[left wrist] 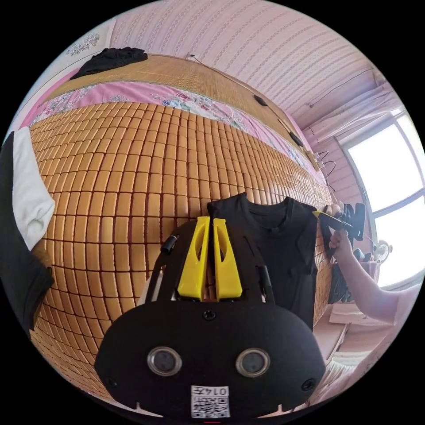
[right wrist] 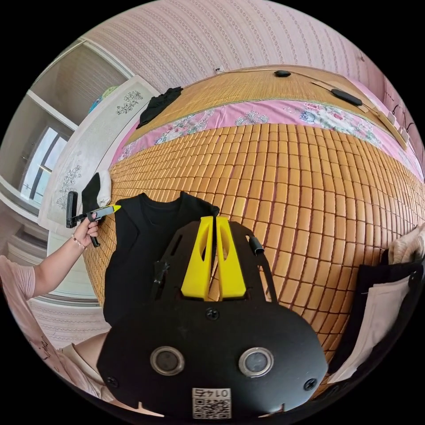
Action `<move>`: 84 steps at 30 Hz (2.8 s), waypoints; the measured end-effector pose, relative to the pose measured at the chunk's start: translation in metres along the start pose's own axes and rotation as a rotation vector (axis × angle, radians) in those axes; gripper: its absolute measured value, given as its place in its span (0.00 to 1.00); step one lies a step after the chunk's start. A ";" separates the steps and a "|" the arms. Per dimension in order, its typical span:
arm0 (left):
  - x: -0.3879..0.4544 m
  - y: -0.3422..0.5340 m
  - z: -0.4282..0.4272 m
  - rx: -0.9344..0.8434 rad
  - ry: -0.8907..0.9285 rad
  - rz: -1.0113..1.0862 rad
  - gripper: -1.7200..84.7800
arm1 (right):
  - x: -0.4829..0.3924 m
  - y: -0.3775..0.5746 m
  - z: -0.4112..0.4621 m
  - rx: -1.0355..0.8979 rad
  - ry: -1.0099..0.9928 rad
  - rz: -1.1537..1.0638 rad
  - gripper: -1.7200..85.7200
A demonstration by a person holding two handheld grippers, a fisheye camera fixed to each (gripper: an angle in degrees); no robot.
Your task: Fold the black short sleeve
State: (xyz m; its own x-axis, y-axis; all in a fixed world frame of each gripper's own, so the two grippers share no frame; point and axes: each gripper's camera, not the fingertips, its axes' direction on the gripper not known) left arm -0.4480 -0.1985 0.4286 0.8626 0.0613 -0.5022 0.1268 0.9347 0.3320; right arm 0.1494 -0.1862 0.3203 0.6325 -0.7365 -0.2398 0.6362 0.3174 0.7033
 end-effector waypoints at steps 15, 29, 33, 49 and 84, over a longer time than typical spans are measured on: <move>0.013 0.094 -0.068 0.076 0.205 0.210 0.01 | -0.048 0.077 -0.067 0.083 -0.083 -0.092 0.03; -0.020 0.324 -0.034 -0.166 0.168 0.009 0.01 | -0.073 0.270 -0.001 -0.214 -0.029 0.056 0.03; -0.016 0.344 -0.049 -0.062 0.202 0.078 0.01 | -0.090 0.278 -0.013 -0.124 -0.031 -0.001 0.03; 0.047 0.438 -0.053 -0.041 -0.079 0.196 0.05 | -0.210 0.324 0.006 -0.106 0.190 -0.126 0.05; 0.205 0.492 0.128 -0.277 0.020 0.508 0.01 | -0.386 0.151 0.245 -0.492 0.304 -0.575 0.02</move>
State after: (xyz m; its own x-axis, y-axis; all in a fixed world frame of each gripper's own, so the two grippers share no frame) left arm -0.1458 0.2286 0.5913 0.7721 0.5305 -0.3499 -0.4364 0.8428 0.3150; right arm -0.1066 -0.0004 0.6831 0.1953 -0.6921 -0.6948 0.9744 0.2174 0.0573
